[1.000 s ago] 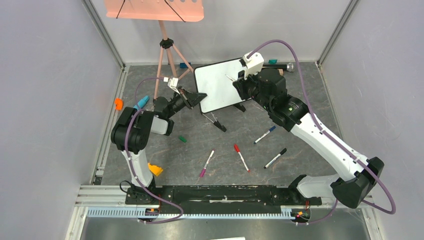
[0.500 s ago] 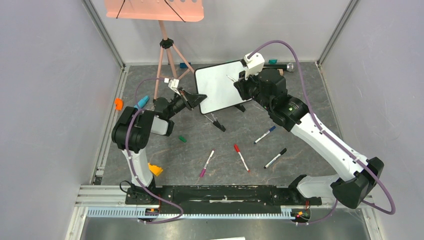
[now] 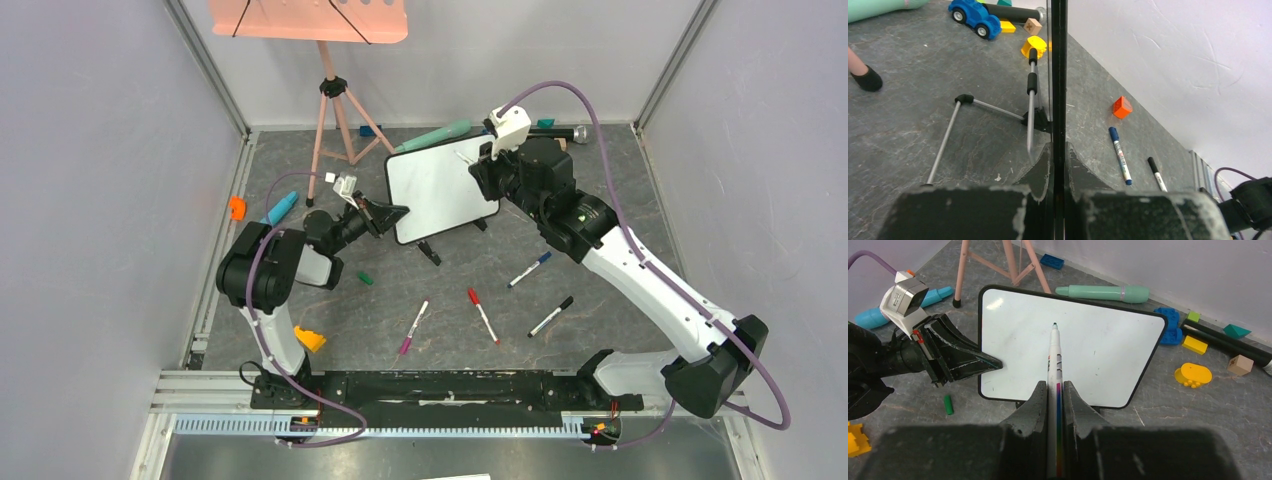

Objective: Write a sentence on the whiteboard
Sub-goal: Adjust the whiteboard on the whiteboard stand.

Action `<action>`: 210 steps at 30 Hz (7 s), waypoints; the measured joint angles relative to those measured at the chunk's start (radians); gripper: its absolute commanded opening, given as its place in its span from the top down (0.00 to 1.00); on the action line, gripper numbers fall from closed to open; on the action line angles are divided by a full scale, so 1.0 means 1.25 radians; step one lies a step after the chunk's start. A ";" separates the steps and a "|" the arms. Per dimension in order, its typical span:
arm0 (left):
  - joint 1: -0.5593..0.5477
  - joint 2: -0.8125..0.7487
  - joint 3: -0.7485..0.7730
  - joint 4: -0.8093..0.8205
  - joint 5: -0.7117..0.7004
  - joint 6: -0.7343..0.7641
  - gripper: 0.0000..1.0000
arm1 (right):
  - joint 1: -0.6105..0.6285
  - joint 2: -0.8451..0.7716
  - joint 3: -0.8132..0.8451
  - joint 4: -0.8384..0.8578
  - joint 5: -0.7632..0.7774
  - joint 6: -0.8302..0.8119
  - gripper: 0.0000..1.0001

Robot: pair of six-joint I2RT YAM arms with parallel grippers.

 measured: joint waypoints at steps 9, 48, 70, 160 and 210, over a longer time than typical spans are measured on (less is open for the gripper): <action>0.023 0.050 0.004 0.026 0.049 -0.063 0.98 | 0.000 0.000 -0.009 0.000 -0.012 0.006 1.00; 0.062 0.167 0.108 0.022 0.371 -0.139 0.98 | -0.011 -0.016 -0.023 0.005 -0.032 0.014 1.00; 0.069 0.332 0.375 0.028 0.591 -0.234 0.98 | -0.037 -0.027 -0.024 -0.003 -0.031 0.013 1.00; 0.089 0.267 0.210 0.027 0.593 -0.078 0.44 | -0.038 -0.004 -0.039 -0.001 -0.072 0.074 1.00; 0.101 0.257 0.253 0.028 0.536 -0.090 0.65 | -0.052 0.099 0.052 -0.049 -0.055 0.050 1.00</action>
